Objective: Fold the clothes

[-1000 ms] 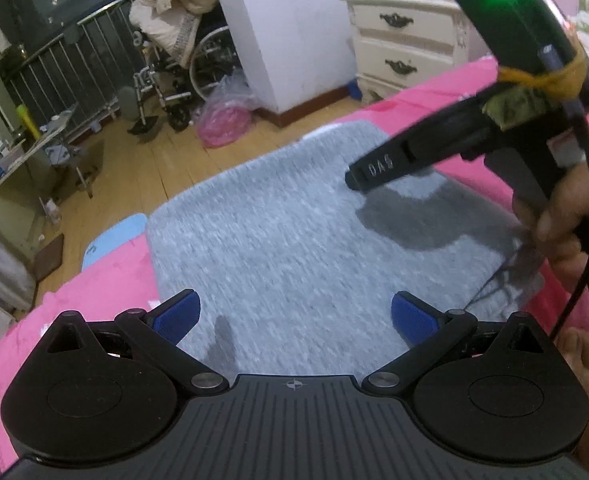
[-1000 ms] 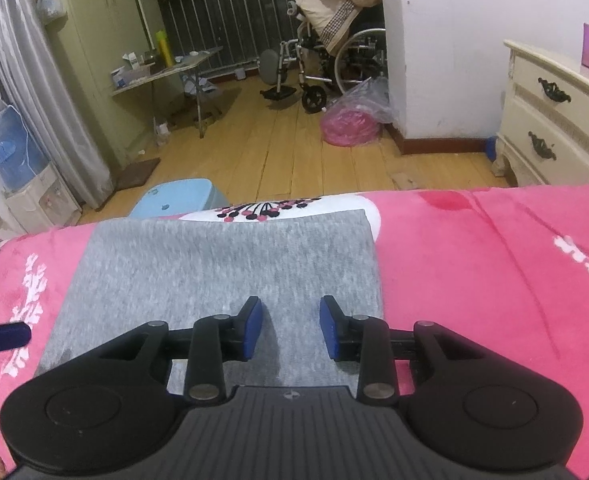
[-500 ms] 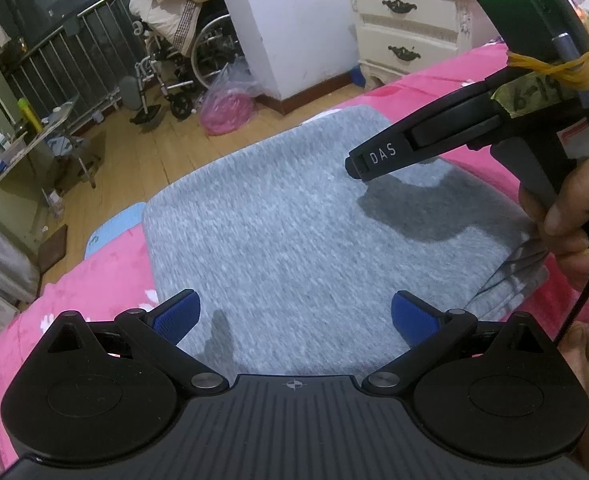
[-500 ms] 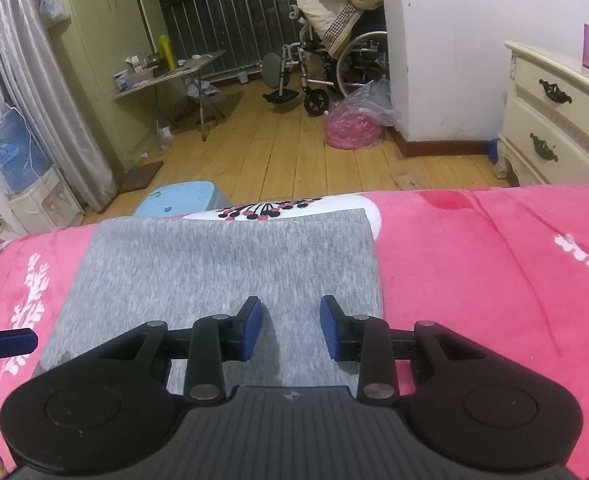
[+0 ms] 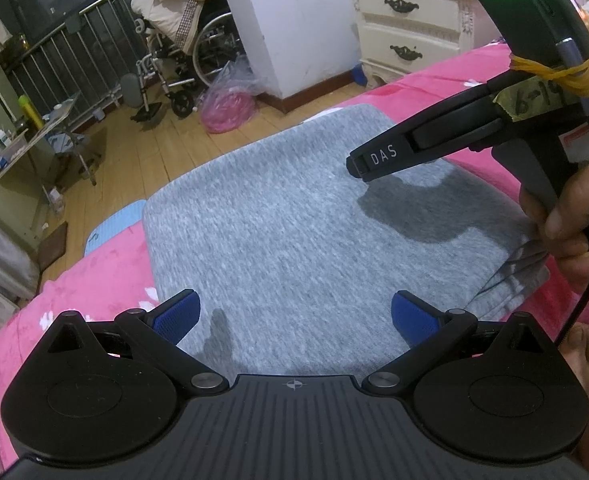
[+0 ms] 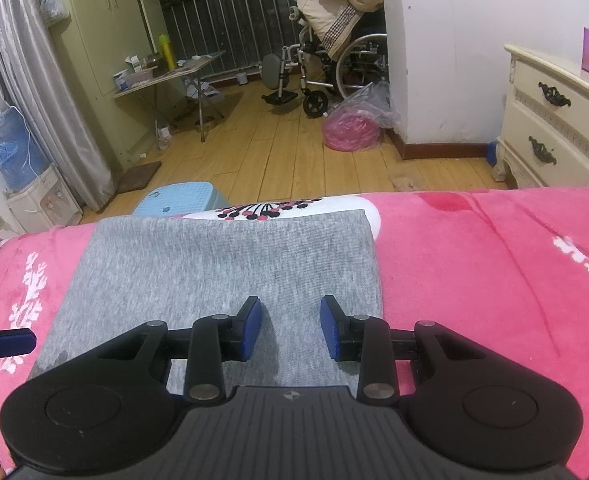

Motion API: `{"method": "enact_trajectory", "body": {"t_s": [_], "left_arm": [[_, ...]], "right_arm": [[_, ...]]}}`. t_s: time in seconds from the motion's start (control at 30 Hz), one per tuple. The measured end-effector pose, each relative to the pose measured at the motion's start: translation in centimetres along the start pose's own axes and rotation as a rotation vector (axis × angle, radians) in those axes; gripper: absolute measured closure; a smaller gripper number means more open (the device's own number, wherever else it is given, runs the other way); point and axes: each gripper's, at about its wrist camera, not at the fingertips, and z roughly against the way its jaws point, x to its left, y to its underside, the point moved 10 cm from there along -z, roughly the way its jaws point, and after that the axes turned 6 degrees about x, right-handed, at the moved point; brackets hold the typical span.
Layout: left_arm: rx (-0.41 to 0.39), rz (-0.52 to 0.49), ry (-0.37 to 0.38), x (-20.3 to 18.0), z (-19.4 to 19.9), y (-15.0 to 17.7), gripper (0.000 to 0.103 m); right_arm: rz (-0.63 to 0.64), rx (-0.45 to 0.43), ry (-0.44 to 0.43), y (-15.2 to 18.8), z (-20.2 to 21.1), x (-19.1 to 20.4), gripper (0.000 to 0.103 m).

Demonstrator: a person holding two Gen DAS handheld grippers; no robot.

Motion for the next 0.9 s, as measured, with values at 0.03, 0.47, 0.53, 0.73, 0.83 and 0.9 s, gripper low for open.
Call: {"method": "enact_trajectory", "body": {"t_s": [0.03,0.47,0.53,0.73,0.83,0.9], "left_arm": [[0.0,0.0,0.0,0.0,0.03,0.0,0.0],[0.001,-0.001,0.003,0.02,0.17,0.04,0.0],[0.002,-0.003,0.002,-0.02,0.2,0.03,0.0],[0.001,0.004,0.015,0.1,0.22,0.15,0.0],[0.002,0.024,0.033,0.3,0.16,0.19,0.0],[-0.002,0.036,0.046,0.57,0.22,0.11,0.0]], "right_arm": [[0.001,0.0,0.0,0.01,0.01,-0.01,0.068],[0.002,-0.005,0.002,-0.03,-0.02,-0.02,0.068],[0.005,-0.007,0.005,0.03,0.01,0.01,0.068],[0.009,-0.012,0.004,0.22,0.12,-0.03,0.068],[0.021,-0.02,0.003,0.48,0.16,-0.07,0.068],[0.031,-0.022,-0.002,0.55,0.18,-0.08,0.067]]}}
